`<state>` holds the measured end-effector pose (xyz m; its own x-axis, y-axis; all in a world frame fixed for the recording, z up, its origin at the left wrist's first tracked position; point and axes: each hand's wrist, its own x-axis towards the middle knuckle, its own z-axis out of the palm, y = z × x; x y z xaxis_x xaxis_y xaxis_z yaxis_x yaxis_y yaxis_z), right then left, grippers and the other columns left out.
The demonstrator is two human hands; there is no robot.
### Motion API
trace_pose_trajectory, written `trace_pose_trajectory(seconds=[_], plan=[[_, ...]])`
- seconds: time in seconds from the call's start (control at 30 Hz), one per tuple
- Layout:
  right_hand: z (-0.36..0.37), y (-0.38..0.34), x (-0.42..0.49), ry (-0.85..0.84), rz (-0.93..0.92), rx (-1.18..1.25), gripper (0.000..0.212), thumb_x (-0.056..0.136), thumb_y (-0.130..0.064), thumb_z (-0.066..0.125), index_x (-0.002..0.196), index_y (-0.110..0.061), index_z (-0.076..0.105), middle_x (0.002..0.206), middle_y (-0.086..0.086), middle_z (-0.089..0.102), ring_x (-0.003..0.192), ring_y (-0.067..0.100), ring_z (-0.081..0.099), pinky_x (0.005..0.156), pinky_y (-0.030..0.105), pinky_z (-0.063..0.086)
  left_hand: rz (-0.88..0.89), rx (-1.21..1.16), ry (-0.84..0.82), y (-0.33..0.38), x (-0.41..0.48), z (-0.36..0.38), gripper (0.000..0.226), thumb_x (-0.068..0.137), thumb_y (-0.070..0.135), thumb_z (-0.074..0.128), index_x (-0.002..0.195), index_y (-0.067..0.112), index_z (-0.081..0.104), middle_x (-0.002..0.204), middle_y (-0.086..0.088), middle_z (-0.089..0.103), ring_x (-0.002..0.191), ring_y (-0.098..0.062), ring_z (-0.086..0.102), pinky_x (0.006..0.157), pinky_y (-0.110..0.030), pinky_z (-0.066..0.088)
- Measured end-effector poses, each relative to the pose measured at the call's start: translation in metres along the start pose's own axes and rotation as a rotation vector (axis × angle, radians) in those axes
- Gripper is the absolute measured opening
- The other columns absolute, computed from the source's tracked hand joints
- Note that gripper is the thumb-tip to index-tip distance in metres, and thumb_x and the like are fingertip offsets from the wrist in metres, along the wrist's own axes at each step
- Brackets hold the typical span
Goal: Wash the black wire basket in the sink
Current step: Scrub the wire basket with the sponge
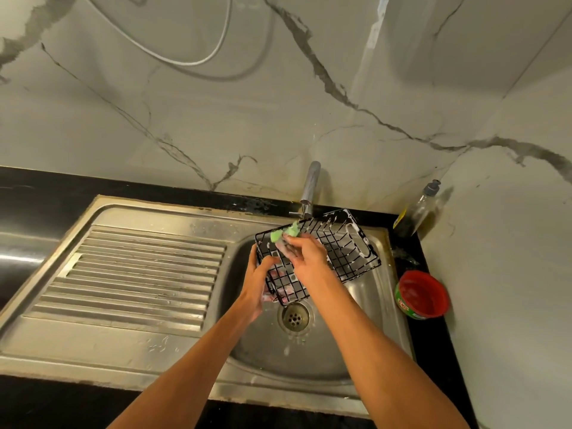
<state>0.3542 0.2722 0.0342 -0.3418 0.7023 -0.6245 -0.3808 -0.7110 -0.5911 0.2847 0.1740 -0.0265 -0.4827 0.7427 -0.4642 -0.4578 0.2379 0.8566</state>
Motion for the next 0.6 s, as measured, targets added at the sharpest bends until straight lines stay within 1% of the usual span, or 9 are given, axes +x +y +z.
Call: trace_pose_trajectory(seconds=[0.07,0.13,0.2,0.27,0.33,0.4,0.47,0.5,0.6], plan=[[-0.006,-0.008,0.004,0.118,-0.043,-0.020,0.024,0.083,0.015,0.063,0.102,0.001,0.066,0.100,0.015,0.070,0.081,0.024,0.072,0.070,0.028,0.060,0.017,-0.002,0.004,0.001,0.000,-0.001,0.088,0.068,0.051,0.073,0.147,0.046,0.036,0.134,-0.007,0.064,0.118,-0.032,0.065,0.087,-0.065,0.055],[-0.010,-0.015,0.013,0.284,-0.085,-0.093,0.021,0.083,0.011,0.066,0.099,-0.003,0.066,0.096,0.011,0.070,0.071,0.015,0.068,0.054,0.020,0.053,0.032,-0.002,-0.010,0.000,-0.003,-0.001,0.087,0.070,0.047,0.073,0.148,0.044,0.036,0.131,-0.007,0.066,0.115,-0.031,0.067,0.087,-0.064,0.056],[-0.006,-0.020,0.014,0.318,-0.125,-0.147,0.021,0.083,0.011,0.066,0.095,-0.006,0.066,0.093,0.010,0.068,0.069,0.014,0.066,0.053,0.020,0.052,0.046,-0.022,-0.028,-0.003,-0.006,0.001,0.072,0.078,0.038,0.069,0.145,0.041,0.041,0.122,-0.006,0.072,0.107,-0.028,0.071,0.083,-0.060,0.059],[0.000,-0.020,0.015,0.231,-0.153,-0.138,0.026,0.081,0.017,0.063,0.094,-0.005,0.065,0.096,0.013,0.068,0.078,0.020,0.070,0.060,0.023,0.058,0.072,-0.046,-0.023,-0.003,-0.007,0.002,0.053,0.087,0.029,0.063,0.137,0.040,0.050,0.116,-0.006,0.074,0.105,-0.028,0.073,0.078,-0.053,0.061],[-0.001,-0.018,0.015,0.155,-0.153,-0.101,0.028,0.079,0.020,0.063,0.094,-0.004,0.066,0.104,0.016,0.069,0.090,0.028,0.073,0.067,0.028,0.061,0.084,-0.071,0.006,0.000,-0.006,0.001,0.045,0.090,0.025,0.061,0.132,0.038,0.054,0.118,-0.007,0.073,0.106,-0.030,0.071,0.073,-0.048,0.061],[-0.011,-0.018,0.021,0.225,-0.146,-0.112,0.027,0.079,0.017,0.066,0.092,-0.007,0.066,0.105,0.015,0.070,0.092,0.026,0.073,0.061,0.023,0.060,0.097,-0.090,0.026,0.004,-0.004,-0.001,0.045,0.088,0.026,0.063,0.130,0.036,0.055,0.119,-0.008,0.073,0.107,-0.031,0.071,0.075,-0.051,0.061],[-0.020,-0.021,0.029,0.340,-0.124,-0.169,0.022,0.081,0.011,0.068,0.088,-0.010,0.065,0.104,0.014,0.070,0.086,0.019,0.071,0.048,0.016,0.052,0.107,-0.087,0.022,0.005,-0.002,-0.004,0.053,0.081,0.029,0.064,0.133,0.034,0.054,0.120,-0.008,0.073,0.108,-0.033,0.071,0.081,-0.057,0.060],[-0.020,-0.022,0.031,0.357,-0.115,-0.180,0.019,0.083,0.008,0.068,0.087,-0.010,0.064,0.104,0.013,0.070,0.082,0.017,0.070,0.045,0.015,0.049,0.110,-0.081,0.018,0.005,-0.003,-0.004,0.056,0.080,0.029,0.064,0.135,0.034,0.053,0.120,-0.008,0.073,0.108,-0.034,0.071,0.082,-0.058,0.060],[-0.003,-0.028,0.027,0.288,-0.144,-0.110,0.024,0.083,0.014,0.064,0.092,-0.008,0.065,0.106,0.013,0.068,0.085,0.020,0.071,0.046,0.015,0.051,0.104,-0.086,0.019,-0.001,-0.006,-0.006,0.053,0.087,0.026,0.063,0.138,0.036,0.050,0.119,-0.008,0.073,0.106,-0.032,0.072,0.077,-0.054,0.061]])
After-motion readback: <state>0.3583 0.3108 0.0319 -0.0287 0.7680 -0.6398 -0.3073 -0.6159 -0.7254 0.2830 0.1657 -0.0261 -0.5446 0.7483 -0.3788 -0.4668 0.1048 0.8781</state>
